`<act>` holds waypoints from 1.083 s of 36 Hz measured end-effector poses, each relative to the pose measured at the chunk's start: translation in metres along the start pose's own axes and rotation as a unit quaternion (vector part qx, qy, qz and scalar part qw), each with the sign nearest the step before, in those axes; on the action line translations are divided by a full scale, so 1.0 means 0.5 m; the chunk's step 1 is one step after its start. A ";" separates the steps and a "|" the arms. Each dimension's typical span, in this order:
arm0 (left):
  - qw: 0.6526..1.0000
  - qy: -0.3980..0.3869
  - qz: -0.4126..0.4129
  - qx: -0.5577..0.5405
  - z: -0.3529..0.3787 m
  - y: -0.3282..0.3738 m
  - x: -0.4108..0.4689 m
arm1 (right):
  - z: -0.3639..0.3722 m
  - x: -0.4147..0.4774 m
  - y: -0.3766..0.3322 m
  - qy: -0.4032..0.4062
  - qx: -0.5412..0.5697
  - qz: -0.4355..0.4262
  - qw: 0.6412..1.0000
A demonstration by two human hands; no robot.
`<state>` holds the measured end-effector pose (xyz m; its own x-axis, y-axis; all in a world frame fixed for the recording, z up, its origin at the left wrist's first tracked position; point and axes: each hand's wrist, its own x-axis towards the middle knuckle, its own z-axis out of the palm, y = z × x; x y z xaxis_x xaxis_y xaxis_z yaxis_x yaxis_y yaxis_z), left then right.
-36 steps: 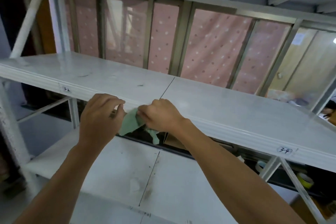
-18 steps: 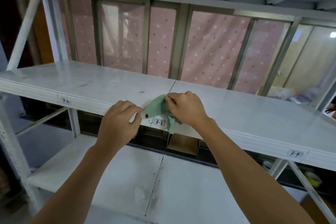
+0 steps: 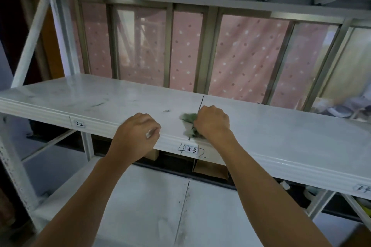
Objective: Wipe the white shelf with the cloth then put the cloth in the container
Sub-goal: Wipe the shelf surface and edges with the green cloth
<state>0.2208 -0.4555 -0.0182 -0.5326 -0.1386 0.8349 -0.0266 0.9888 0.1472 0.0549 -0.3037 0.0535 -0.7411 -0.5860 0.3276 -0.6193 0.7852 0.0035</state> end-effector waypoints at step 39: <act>0.987 0.076 0.131 -0.045 -0.108 -0.355 -0.040 | 0.017 0.029 -0.180 0.009 -0.047 0.252 0.967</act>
<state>0.2816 -0.6315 -0.0325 -0.3782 0.1079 0.9194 0.1736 0.9838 -0.0440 0.0979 -0.3846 0.0500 -0.9370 -0.1220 0.3273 -0.1545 0.9851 -0.0752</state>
